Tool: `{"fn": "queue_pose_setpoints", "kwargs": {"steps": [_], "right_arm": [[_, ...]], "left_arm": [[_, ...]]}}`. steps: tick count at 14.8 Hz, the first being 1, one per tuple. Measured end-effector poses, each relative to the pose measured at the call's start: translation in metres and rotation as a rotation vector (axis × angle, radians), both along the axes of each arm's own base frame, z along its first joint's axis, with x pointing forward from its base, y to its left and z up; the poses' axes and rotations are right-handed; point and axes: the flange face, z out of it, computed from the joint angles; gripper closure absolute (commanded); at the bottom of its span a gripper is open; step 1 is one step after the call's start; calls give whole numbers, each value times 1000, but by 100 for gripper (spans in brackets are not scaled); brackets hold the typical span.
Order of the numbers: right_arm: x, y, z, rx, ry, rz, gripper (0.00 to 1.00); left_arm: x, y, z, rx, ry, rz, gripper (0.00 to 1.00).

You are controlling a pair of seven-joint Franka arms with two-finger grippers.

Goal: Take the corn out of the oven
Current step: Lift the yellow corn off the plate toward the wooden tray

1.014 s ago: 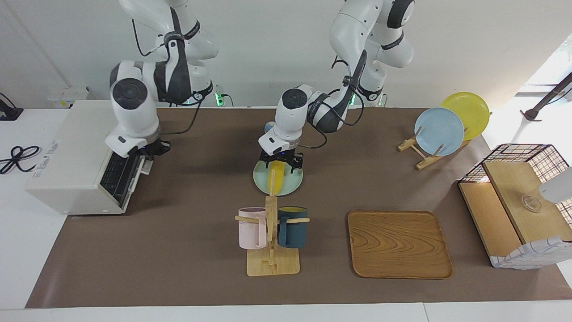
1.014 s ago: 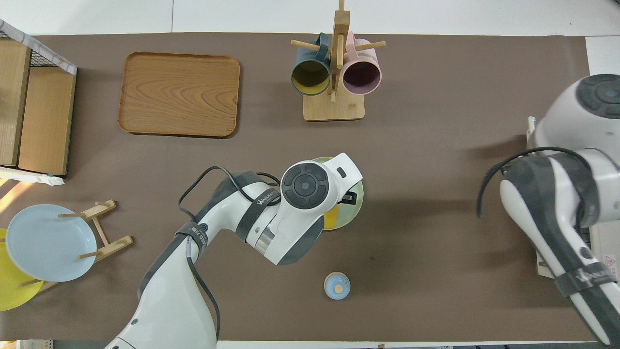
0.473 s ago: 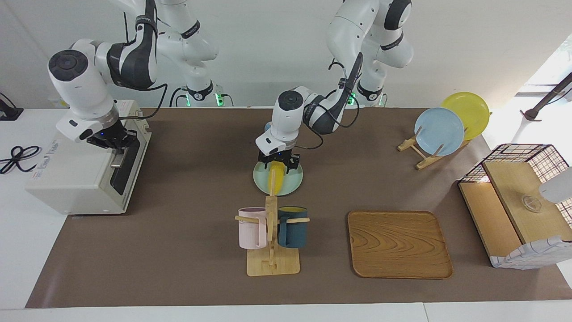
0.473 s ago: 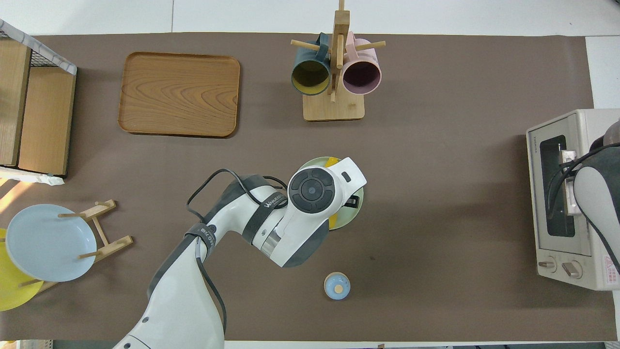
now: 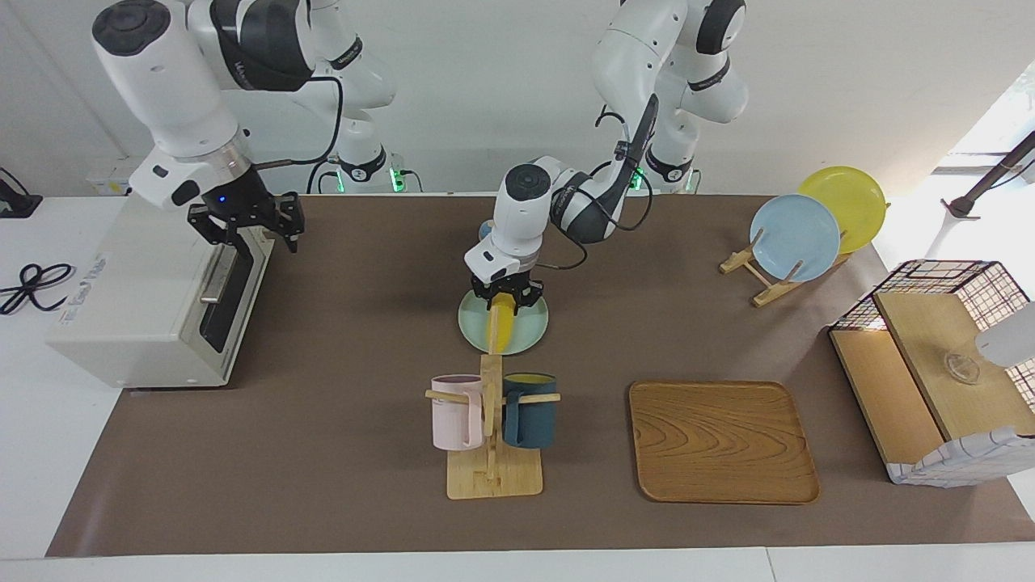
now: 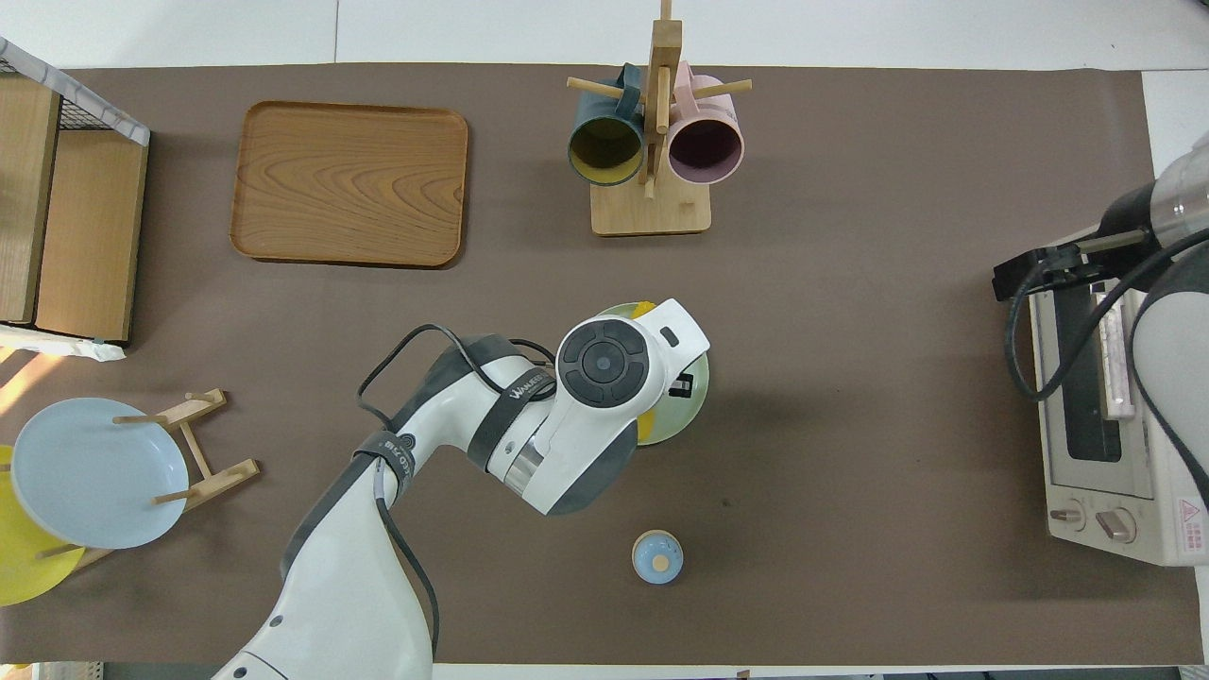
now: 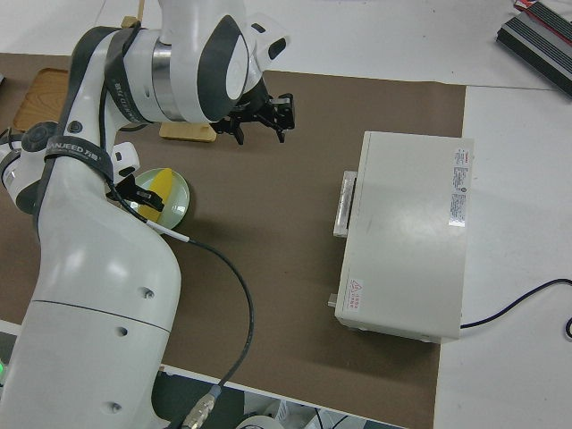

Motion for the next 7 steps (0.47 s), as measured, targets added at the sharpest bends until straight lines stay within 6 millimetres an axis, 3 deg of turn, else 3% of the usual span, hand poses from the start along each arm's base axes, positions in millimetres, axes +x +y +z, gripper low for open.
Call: {"fn": "queue_pose_setpoints", "kwargs": {"steps": [1, 3, 7], "right_arm": [[2, 9, -3, -1, 20, 2, 0], [4, 4, -11, -5, 69, -12, 0], [-1, -21, -7, -9, 101, -57, 0]], "left_arm": [[9, 7, 9, 3, 2, 17, 100], [33, 36, 42, 8, 11, 69, 100], [88, 131, 111, 7, 11, 182, 100]]}}
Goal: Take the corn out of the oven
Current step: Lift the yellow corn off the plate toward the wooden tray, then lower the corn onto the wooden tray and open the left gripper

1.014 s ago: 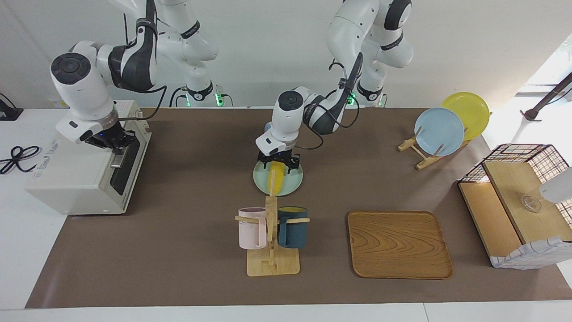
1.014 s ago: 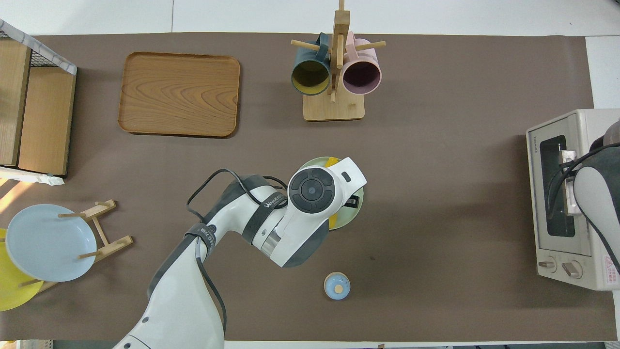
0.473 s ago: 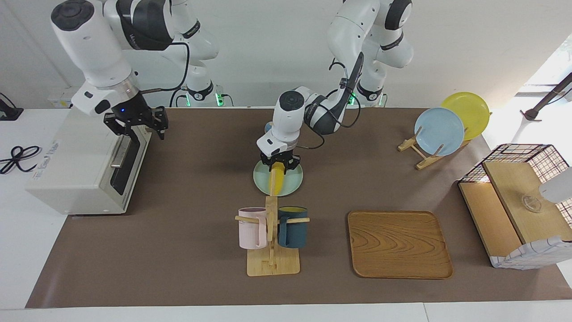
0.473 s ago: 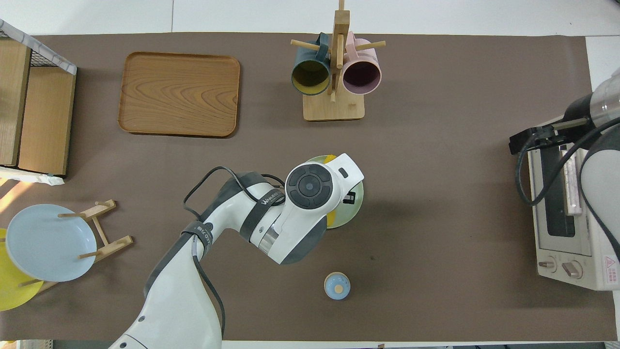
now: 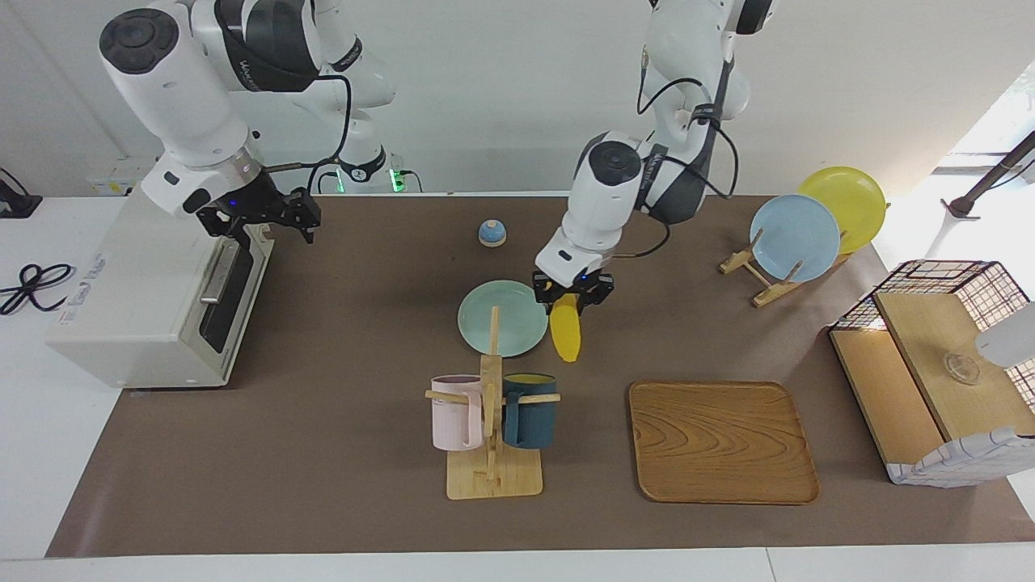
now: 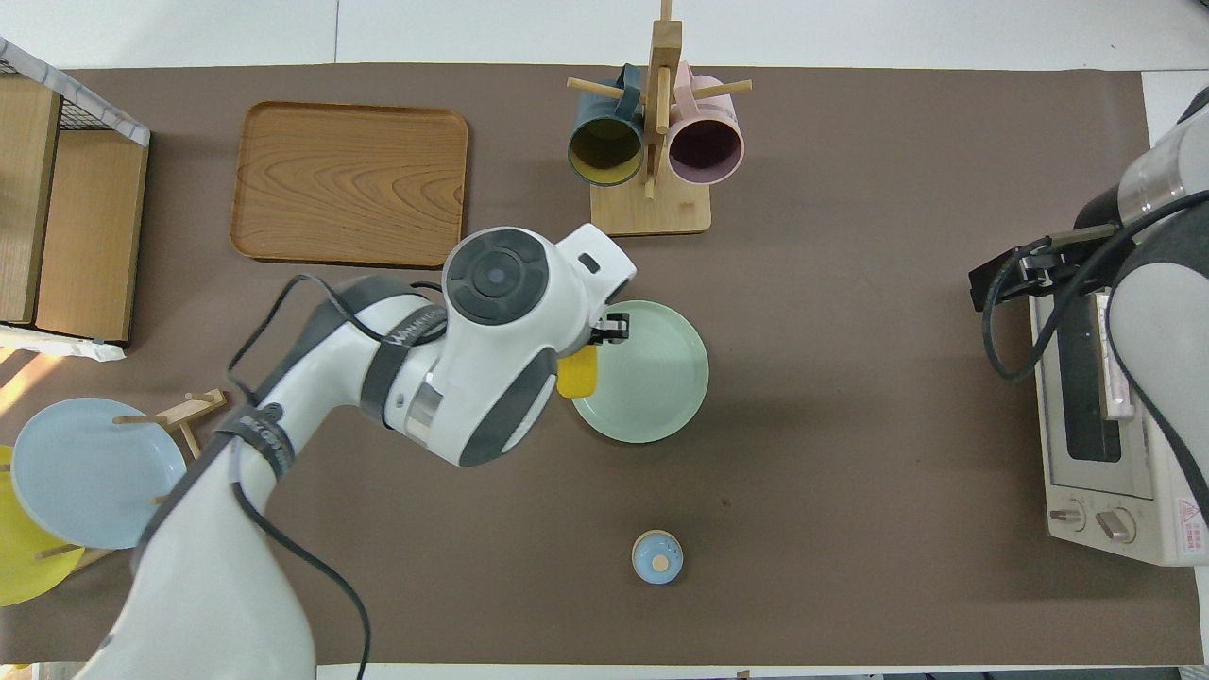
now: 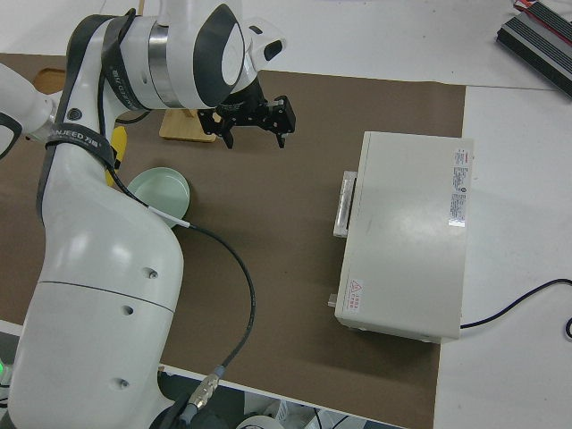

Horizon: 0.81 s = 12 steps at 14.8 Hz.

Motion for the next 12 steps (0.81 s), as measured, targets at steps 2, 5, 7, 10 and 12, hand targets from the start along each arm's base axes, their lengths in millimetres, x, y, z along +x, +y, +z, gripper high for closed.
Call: {"fn": "queue_pose_setpoints", "kwargs": {"steps": [2, 5, 7, 10, 12], "right_arm": [[-3, 0, 5, 0, -6, 1, 0], [-6, 3, 4, -1, 14, 3, 0], [-10, 0, 7, -2, 18, -3, 0], [-14, -7, 10, -2, 13, -16, 0], [-14, -11, 6, -3, 22, -22, 0]], "left_arm": [[31, 48, 12, -1, -12, 35, 100], [72, 130, 7, 7, -24, 54, 100], [98, 177, -3, 12, -27, 62, 100], [141, 209, -30, 15, -30, 73, 100], [171, 211, -60, 15, -31, 80, 100]]}}
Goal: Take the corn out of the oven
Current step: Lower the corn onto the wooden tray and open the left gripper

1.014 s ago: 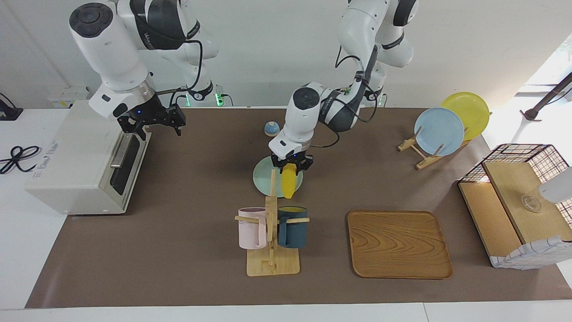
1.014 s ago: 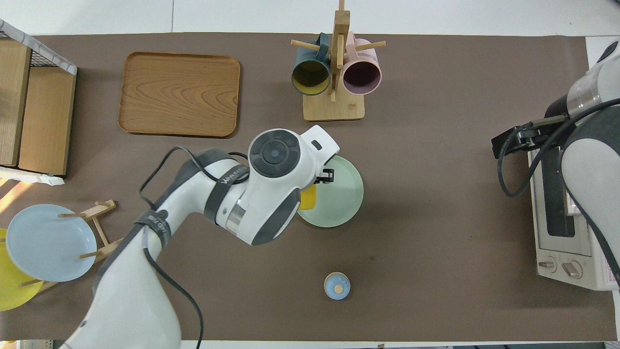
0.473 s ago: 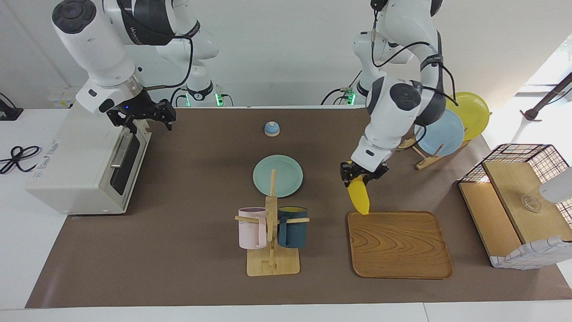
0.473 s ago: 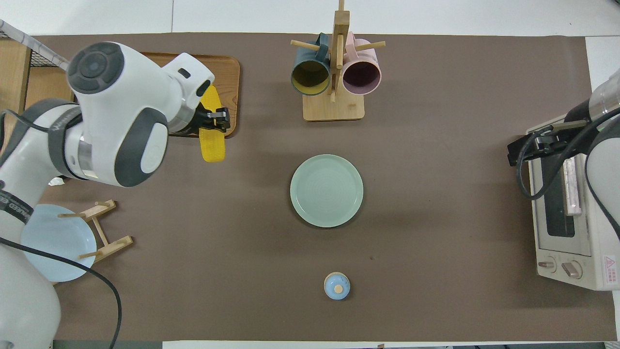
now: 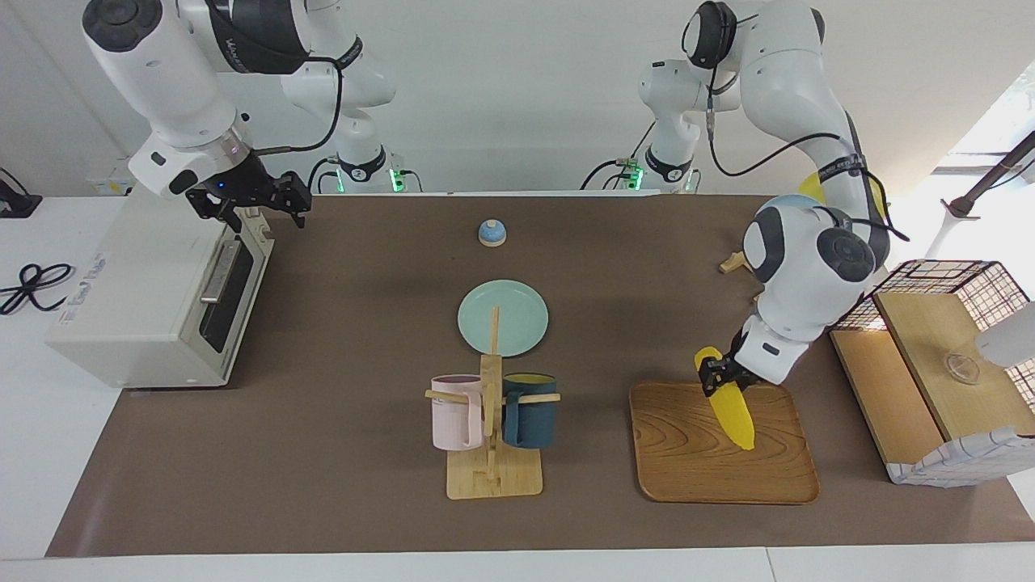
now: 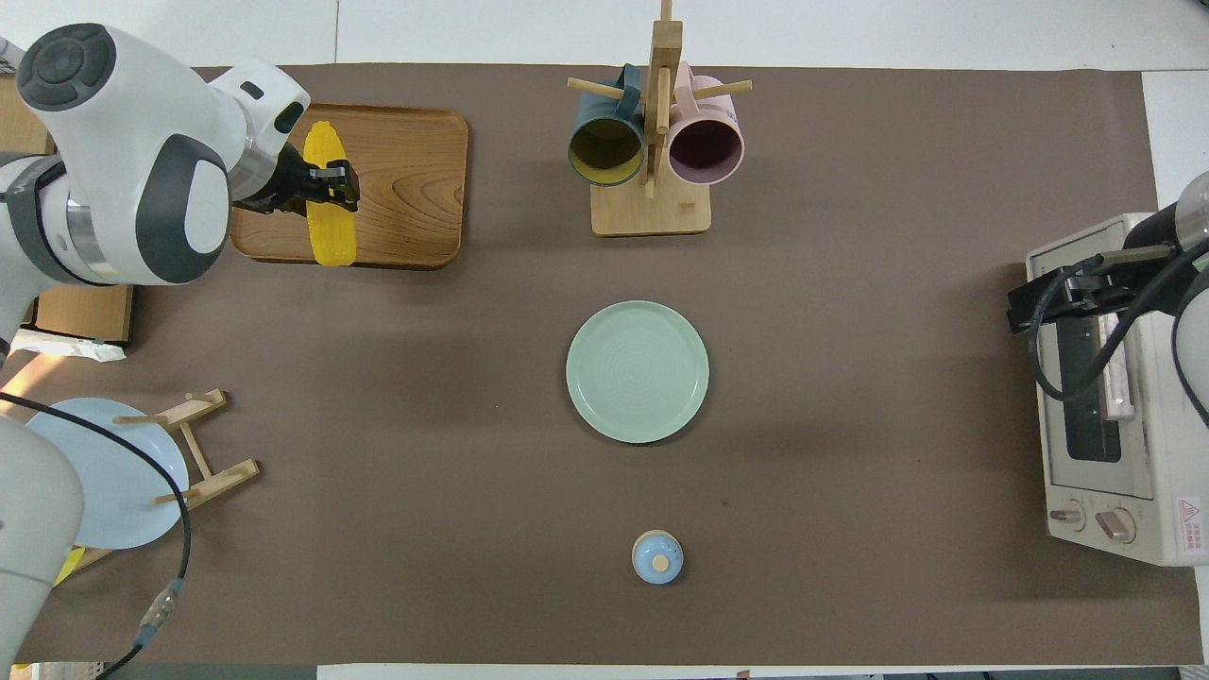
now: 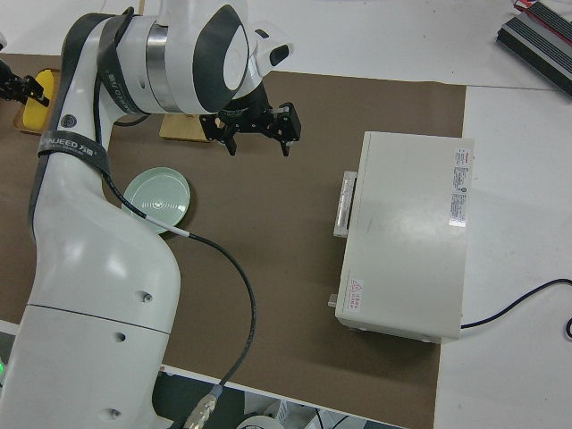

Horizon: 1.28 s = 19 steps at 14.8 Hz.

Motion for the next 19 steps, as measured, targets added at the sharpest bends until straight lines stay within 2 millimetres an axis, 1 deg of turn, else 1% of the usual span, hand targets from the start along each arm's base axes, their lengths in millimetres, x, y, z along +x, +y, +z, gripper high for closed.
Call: {"fn": "queue_pose_setpoints", "kwargs": {"steps": [1, 3, 5, 7, 8, 9, 16, 18, 19], "right_arm": [[0, -1, -2, 0, 4, -2, 0], [0, -1, -4, 0, 9, -2, 0], [0, -1, -5, 0, 10, -2, 0], [0, -1, -4, 0, 10, -2, 0], [0, -1, -4, 0, 9, -2, 0], [0, -1, -4, 0, 9, -2, 0], [0, -1, -4, 0, 9, -2, 0], [0, -1, -4, 0, 9, -2, 0], [0, -1, -4, 0, 9, -2, 0]], "left_arm": [[11, 4, -15, 0, -4, -1, 100], [24, 13, -33, 0, -26, -4, 100], [26, 13, -40, -2, -39, -7, 100], [26, 11, -41, -4, -47, -8, 100], [26, 10, -41, -5, -48, -9, 55], [26, 10, -41, -5, -47, -13, 1], [26, 8, -39, -6, -51, -32, 0], [25, 9, -26, -7, -60, -33, 0], [23, 9, -14, -7, -58, -33, 0]]}}
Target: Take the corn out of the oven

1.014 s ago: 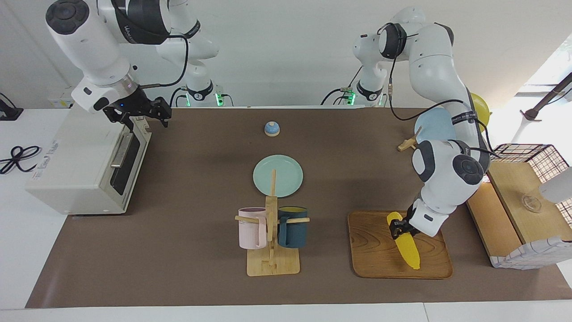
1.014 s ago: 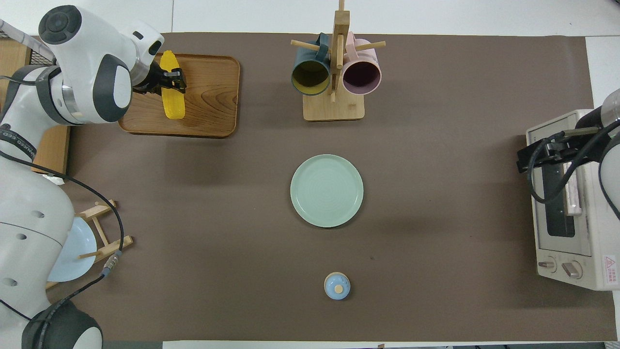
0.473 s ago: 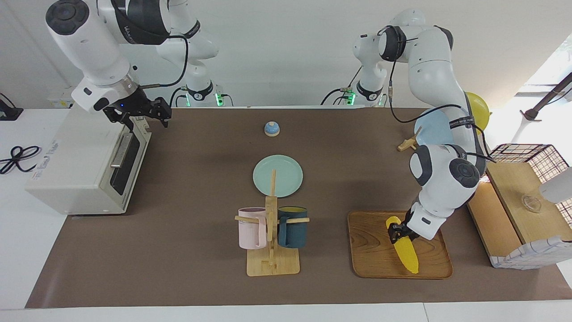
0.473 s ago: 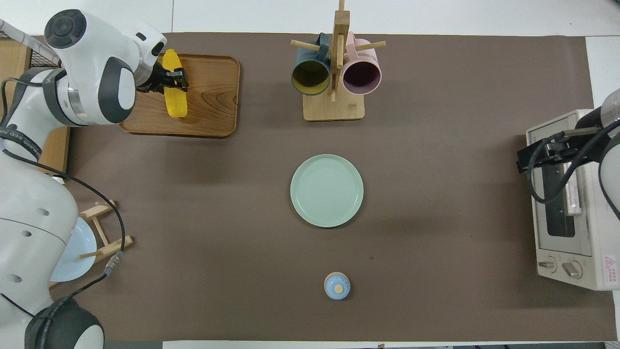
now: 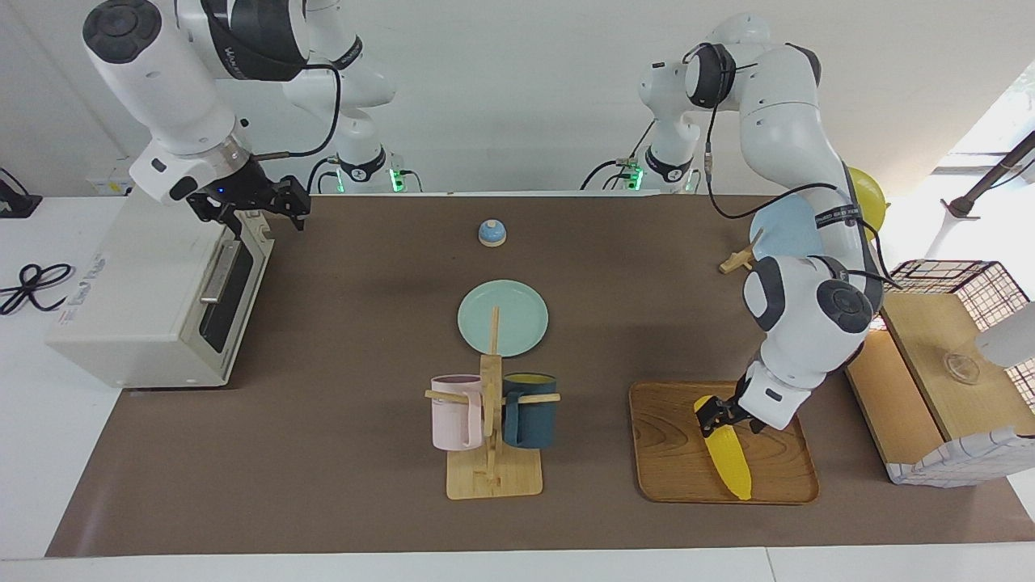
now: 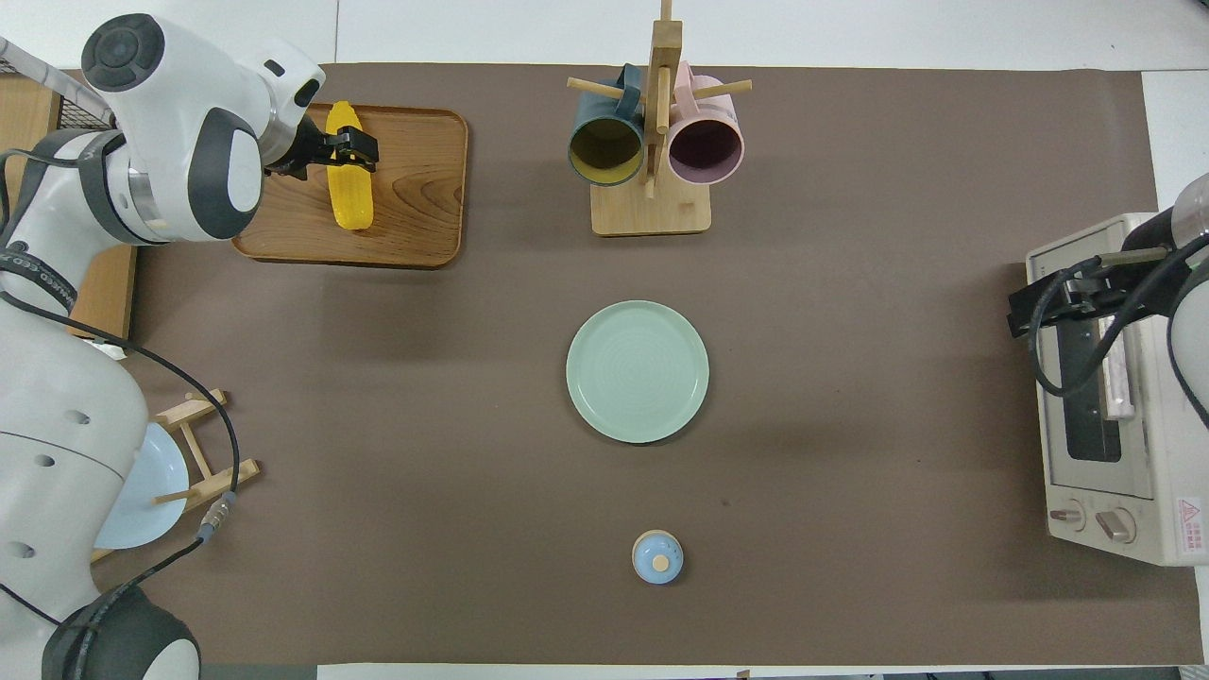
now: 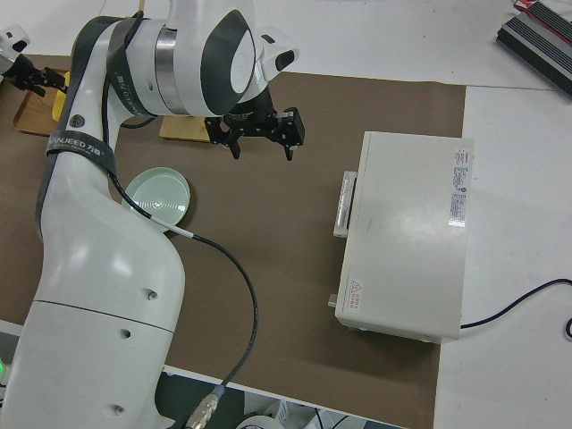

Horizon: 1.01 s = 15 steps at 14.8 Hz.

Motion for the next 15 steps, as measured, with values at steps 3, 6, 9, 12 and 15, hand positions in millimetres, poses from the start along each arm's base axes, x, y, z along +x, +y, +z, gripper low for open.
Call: {"fn": "queue_pose_setpoints", "kwargs": {"steps": [3, 6, 9, 12, 15], "right_arm": [[0, 0, 0, 0, 0, 0, 0], [0, 0, 0, 0, 0, 0, 0], [0, 0, 0, 0, 0, 0, 0], [0, 0, 0, 0, 0, 0, 0], [0, 0, 0, 0, 0, 0, 0]], "left_arm": [[-14, 13, 61, 2, 18, 6, 0], [-43, 40, 132, 12, 71, 25, 0], [-83, 56, 192, 58, 142, 23, 0], [-120, 60, 235, 76, 181, 17, 0], [-160, 65, 248, 76, 205, 15, 0]]}}
